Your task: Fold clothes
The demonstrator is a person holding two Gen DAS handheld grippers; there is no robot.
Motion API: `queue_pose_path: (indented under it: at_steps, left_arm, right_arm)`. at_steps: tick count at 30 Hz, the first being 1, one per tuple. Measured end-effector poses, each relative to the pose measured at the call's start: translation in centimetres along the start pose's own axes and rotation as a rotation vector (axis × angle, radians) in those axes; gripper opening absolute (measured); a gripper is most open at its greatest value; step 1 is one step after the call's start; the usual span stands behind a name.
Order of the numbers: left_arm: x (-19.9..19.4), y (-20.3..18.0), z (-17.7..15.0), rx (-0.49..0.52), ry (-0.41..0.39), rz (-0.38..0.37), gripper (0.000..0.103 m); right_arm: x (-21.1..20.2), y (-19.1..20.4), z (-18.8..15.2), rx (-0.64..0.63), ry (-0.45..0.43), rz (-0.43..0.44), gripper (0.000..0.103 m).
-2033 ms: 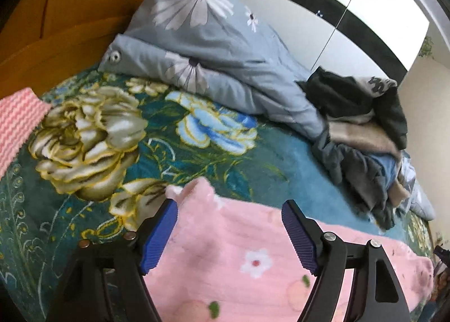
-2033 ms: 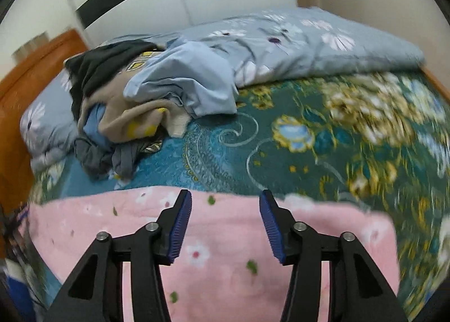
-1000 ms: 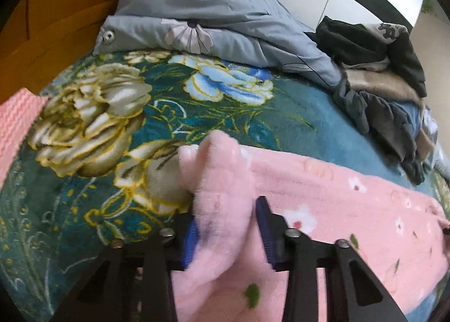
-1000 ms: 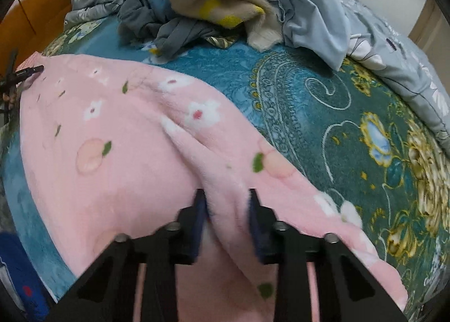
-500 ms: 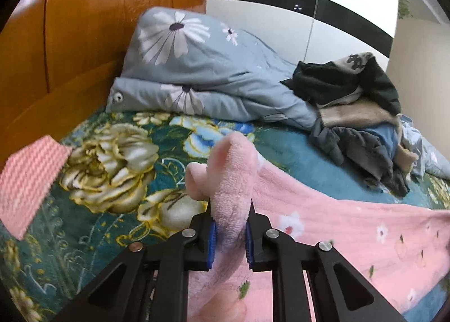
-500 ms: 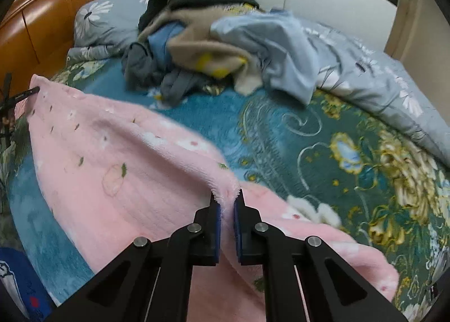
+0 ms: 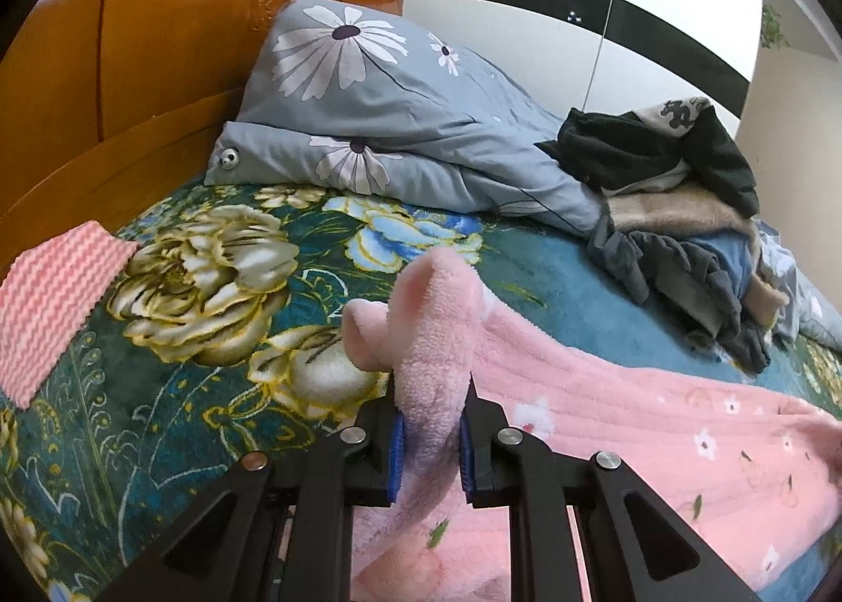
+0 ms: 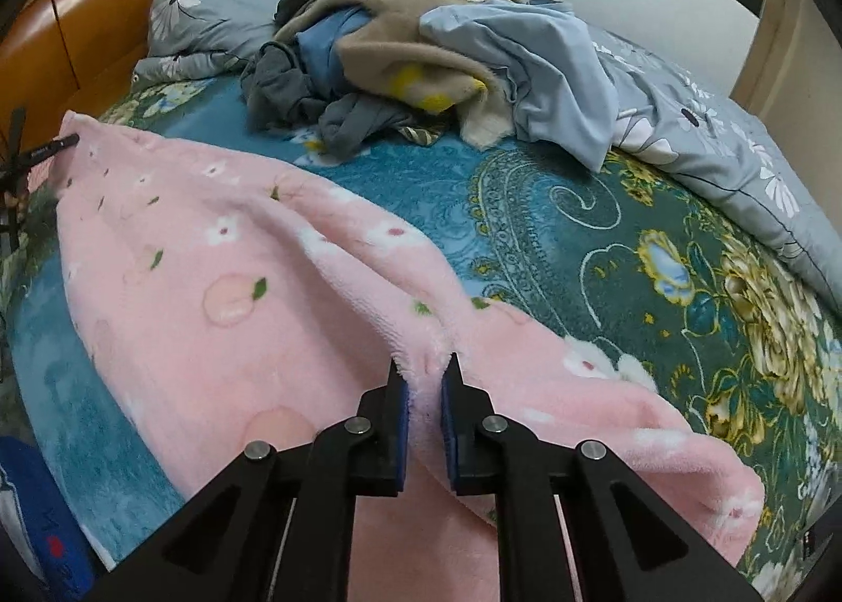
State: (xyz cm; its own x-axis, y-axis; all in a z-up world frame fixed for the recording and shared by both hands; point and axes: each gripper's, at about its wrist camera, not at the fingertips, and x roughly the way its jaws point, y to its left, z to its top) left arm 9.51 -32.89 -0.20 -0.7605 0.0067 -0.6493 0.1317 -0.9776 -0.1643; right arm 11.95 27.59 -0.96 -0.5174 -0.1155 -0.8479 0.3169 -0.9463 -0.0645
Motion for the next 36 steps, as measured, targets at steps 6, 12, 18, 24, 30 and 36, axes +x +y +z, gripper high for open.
queue_pose_path:
  at_steps: [6, 12, 18, 24, 30, 36]
  left_arm:
    - [-1.6, -0.1, 1.9, -0.020, -0.081, -0.013, 0.017]
    - [2.4, -1.4, 5.4, 0.019, -0.039, 0.036, 0.017]
    - [10.0, -1.4, 4.9, -0.026, 0.147, 0.098, 0.017]
    - [9.7, -0.9, 4.1, -0.103, 0.169, 0.076, 0.025]
    - [4.1, 2.4, 3.2, -0.280, 0.093, 0.047, 0.059]
    - [1.2, 7.1, -2.5, -0.538, 0.081, -0.059, 0.066]
  right_arm:
    - [-3.3, -1.3, 0.2, 0.081, -0.138, 0.008, 0.008]
    - [-2.8, -4.8, 2.9, 0.187, -0.171, -0.025, 0.008]
    - [5.1, -6.8, 3.5, 0.312, 0.002, -0.053, 0.008]
    - [6.1, -6.8, 3.2, 0.332, 0.039, -0.087, 0.010]
    - [4.9, -6.9, 2.9, 0.345, -0.002, -0.121, 0.039]
    - [-2.5, -7.4, -2.0, 0.505, -0.217, -0.121, 0.056]
